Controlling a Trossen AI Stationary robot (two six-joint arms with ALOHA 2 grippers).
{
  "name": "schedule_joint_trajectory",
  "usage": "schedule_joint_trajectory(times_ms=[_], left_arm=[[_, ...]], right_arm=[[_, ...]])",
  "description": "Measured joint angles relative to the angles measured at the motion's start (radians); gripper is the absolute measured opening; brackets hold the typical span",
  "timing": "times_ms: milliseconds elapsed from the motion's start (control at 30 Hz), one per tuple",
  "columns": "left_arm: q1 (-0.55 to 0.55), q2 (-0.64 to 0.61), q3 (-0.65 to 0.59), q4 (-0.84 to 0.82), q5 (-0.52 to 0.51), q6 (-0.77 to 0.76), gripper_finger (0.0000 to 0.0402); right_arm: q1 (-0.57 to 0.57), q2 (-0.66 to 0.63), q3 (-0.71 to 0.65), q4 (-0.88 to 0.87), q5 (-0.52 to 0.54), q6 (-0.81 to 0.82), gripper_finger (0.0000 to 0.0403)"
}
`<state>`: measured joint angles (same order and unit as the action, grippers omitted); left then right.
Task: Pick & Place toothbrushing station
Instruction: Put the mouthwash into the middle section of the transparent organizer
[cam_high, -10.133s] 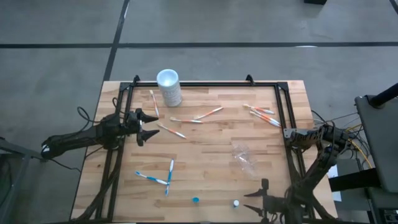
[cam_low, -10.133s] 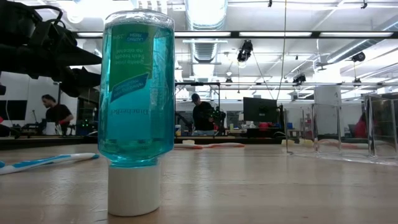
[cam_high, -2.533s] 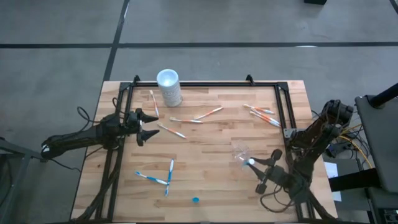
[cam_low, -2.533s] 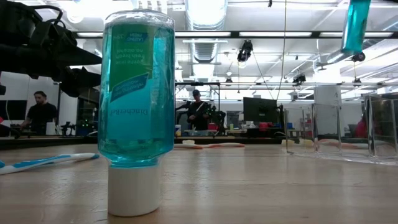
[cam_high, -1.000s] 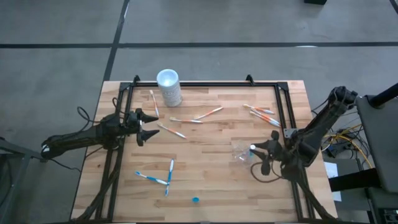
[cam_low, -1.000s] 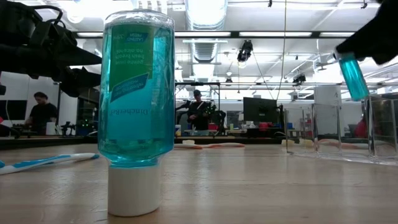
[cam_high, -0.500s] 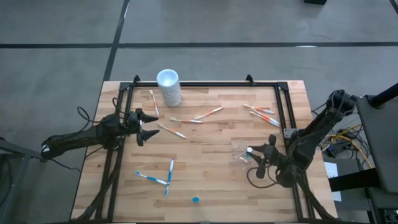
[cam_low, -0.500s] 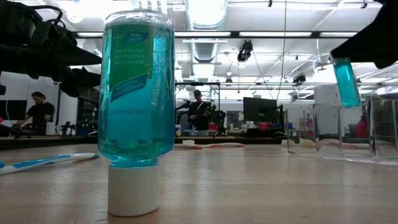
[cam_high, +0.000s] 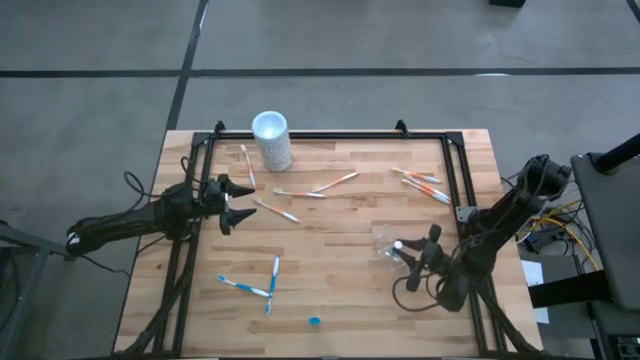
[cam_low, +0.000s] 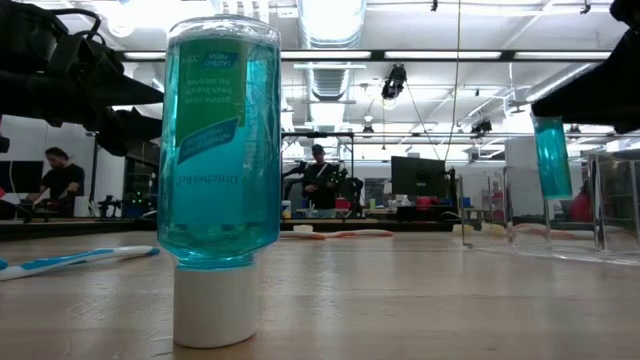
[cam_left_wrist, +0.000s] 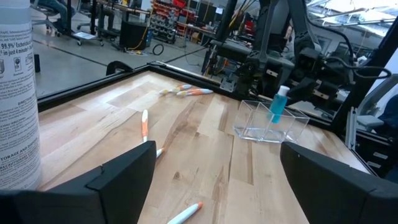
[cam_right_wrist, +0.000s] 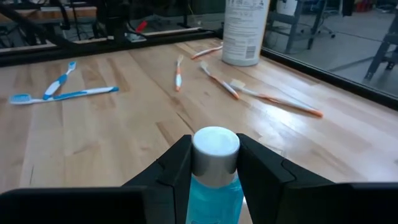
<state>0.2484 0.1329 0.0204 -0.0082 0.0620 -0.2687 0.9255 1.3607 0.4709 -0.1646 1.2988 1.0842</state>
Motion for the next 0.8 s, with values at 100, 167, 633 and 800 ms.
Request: schedule_joint_trajectory(times_ms=[100,167,633,800], left_arm=[[0.000,0.000,0.000,0.000,0.000,0.000,0.0348],[0.000,0.000,0.000,0.000,0.000,0.000,0.0349],[0.000,0.000,0.000,0.000,0.000,0.000,0.0350],[0.000,0.000,0.000,0.000,0.000,0.000,0.0349]], right_arm=[[0.000,0.039,0.000,0.000,0.004,0.055,0.0109],[0.000,0.064,0.000,0.000,0.009,0.087,0.0109],[0.000,0.172,-0.001,0.020,0.014,0.225,0.0111],[0.000,0.171,0.000,0.023,0.004,0.226,0.0111]])
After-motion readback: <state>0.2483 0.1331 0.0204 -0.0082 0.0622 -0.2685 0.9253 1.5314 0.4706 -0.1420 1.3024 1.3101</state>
